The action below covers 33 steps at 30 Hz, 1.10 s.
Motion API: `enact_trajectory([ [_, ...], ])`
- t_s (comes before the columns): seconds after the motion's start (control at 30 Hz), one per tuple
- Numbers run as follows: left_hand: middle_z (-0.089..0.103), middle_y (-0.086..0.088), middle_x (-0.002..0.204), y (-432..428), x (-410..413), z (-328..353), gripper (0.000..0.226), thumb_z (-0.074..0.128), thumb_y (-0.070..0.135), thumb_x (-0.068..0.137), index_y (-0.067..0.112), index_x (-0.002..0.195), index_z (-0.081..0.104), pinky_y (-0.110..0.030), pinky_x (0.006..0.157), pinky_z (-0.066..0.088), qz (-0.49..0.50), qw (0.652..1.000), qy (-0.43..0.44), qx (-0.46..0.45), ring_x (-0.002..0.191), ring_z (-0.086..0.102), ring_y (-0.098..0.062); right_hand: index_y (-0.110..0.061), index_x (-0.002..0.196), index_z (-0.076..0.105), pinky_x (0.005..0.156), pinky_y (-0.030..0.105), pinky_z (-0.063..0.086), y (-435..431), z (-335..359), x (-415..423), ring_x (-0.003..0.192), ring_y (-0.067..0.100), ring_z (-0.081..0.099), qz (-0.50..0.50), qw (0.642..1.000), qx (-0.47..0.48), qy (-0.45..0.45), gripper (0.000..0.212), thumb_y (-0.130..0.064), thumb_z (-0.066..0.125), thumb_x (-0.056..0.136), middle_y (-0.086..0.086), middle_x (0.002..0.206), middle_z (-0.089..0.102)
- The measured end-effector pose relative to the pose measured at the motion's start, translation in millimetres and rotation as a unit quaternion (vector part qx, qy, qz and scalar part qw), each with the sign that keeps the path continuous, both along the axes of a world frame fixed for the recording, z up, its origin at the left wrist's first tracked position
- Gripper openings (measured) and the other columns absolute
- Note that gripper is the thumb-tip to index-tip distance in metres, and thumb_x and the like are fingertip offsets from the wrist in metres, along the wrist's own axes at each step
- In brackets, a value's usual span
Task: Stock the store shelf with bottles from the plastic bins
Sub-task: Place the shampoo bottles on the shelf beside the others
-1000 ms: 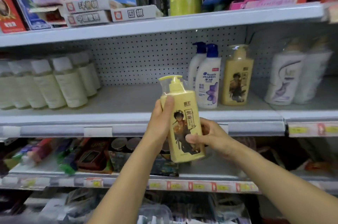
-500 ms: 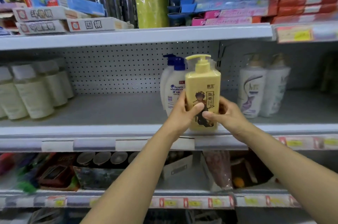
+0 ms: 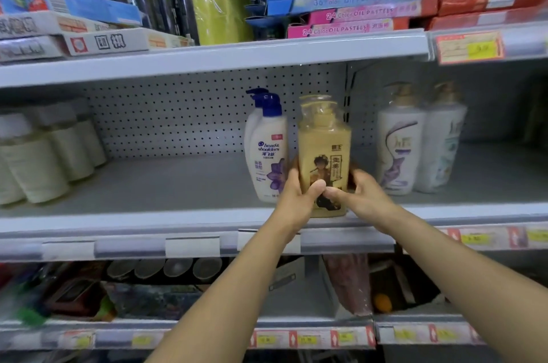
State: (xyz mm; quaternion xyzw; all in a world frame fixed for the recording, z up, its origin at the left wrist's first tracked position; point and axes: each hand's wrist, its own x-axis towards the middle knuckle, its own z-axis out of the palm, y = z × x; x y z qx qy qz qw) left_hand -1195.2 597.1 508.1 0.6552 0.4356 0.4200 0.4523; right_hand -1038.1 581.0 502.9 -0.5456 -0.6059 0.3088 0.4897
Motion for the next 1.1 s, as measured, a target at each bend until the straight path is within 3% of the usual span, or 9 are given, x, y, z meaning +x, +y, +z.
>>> enact_trajectory([
  [0.1,0.056,-0.002,0.133,-2,2,2,0.031,0.057,0.026,0.100,0.022,0.127,0.042,-0.032,0.101,0.044,0.009,1.000,-0.002,-0.010,0.123,0.053,-0.017,-0.017,0.127,0.058,0.090,0.028,0.054,3,-1,1,0.105,0.009,0.066,-0.009,1.000,-0.007,-0.015,0.045,-0.023,0.075,0.086,-0.004,0.114,0.070],
  [0.23,0.057,-0.001,0.131,-6,3,5,0.029,0.057,0.025,0.100,0.021,0.124,0.044,-0.030,0.096,0.044,0.013,1.000,-0.004,-0.022,0.119,0.053,-0.015,-0.017,0.128,0.057,0.088,0.027,0.053,2,0,-1,0.106,0.011,0.065,-0.013,1.000,-0.017,-0.010,0.045,-0.021,0.074,0.087,-0.004,0.114,0.069],
  [0.37,0.059,-0.002,0.132,-9,3,8,0.037,0.057,0.021,0.100,0.016,0.135,0.047,-0.029,0.094,0.044,0.036,0.999,-0.019,-0.025,0.117,0.054,-0.015,-0.018,0.127,0.052,0.099,0.039,0.051,2,-4,-7,0.110,0.014,0.062,-0.056,0.998,-0.023,-0.019,0.048,-0.023,0.076,0.085,-0.003,0.119,0.066],
  [0.47,0.056,0.000,0.138,-14,-4,6,0.044,0.056,0.022,0.100,0.020,0.142,0.044,-0.037,0.108,0.043,0.049,0.998,-0.026,-0.034,0.127,0.052,-0.018,-0.016,0.132,0.041,0.105,0.041,0.043,-6,-7,-11,0.125,0.021,0.051,-0.111,0.993,-0.024,-0.043,0.059,-0.028,0.075,0.085,0.005,0.135,0.054],
  [0.57,0.049,0.001,0.147,-22,-16,4,0.054,0.057,0.022,0.100,0.021,0.151,0.037,-0.046,0.114,0.040,0.075,0.995,-0.058,-0.044,0.134,0.047,-0.020,-0.015,0.145,0.025,0.108,0.034,0.031,-22,-7,-17,0.137,0.021,0.033,-0.165,0.984,0.030,-0.054,0.074,-0.029,0.071,0.088,0.005,0.148,0.032],
  [0.7,0.060,-0.001,0.132,-39,-38,4,0.035,0.057,0.019,0.100,0.021,0.135,0.054,-0.043,0.103,0.051,0.101,0.982,-0.149,-0.058,0.118,0.060,-0.018,-0.022,0.131,0.039,0.091,0.032,0.049,-39,-2,-39,0.104,0.011,0.050,-0.176,0.971,0.158,-0.003,0.051,-0.016,0.066,0.088,0.002,0.123,0.047],
  [0.8,0.069,-0.005,0.118,-53,-55,1,0.024,0.058,0.019,0.100,0.022,0.124,0.058,-0.037,0.089,0.058,0.103,0.963,-0.229,-0.101,0.104,0.070,-0.021,-0.023,0.120,0.048,0.076,0.025,0.050,-48,1,-65,0.084,0.005,0.054,-0.122,0.975,0.184,0.008,0.035,-0.009,0.061,0.091,-0.002,0.103,0.056],
  [0.97,0.074,-0.004,0.097,-69,-92,-14,0.022,0.053,0.013,0.102,0.013,0.122,0.062,-0.038,0.086,0.058,0.128,0.938,-0.291,-0.135,0.085,0.071,-0.021,-0.022,0.109,0.057,0.073,0.031,0.053,-52,-5,-112,0.077,0.009,0.057,-0.046,0.978,0.201,0.018,0.025,-0.003,0.057,0.092,-0.014,0.094,0.060],
  [1.1,0.074,-0.006,0.100,-76,-135,-33,0.020,0.056,0.016,0.101,0.014,0.119,0.063,-0.034,0.081,0.060,0.151,0.934,-0.287,-0.147,0.087,0.071,-0.021,-0.023,0.105,0.059,0.074,0.042,0.056,-47,-21,-158,0.078,0.015,0.060,0.000,0.984,0.179,0.007,0.022,-0.005,0.056,0.093,-0.016,0.092,0.061],
])
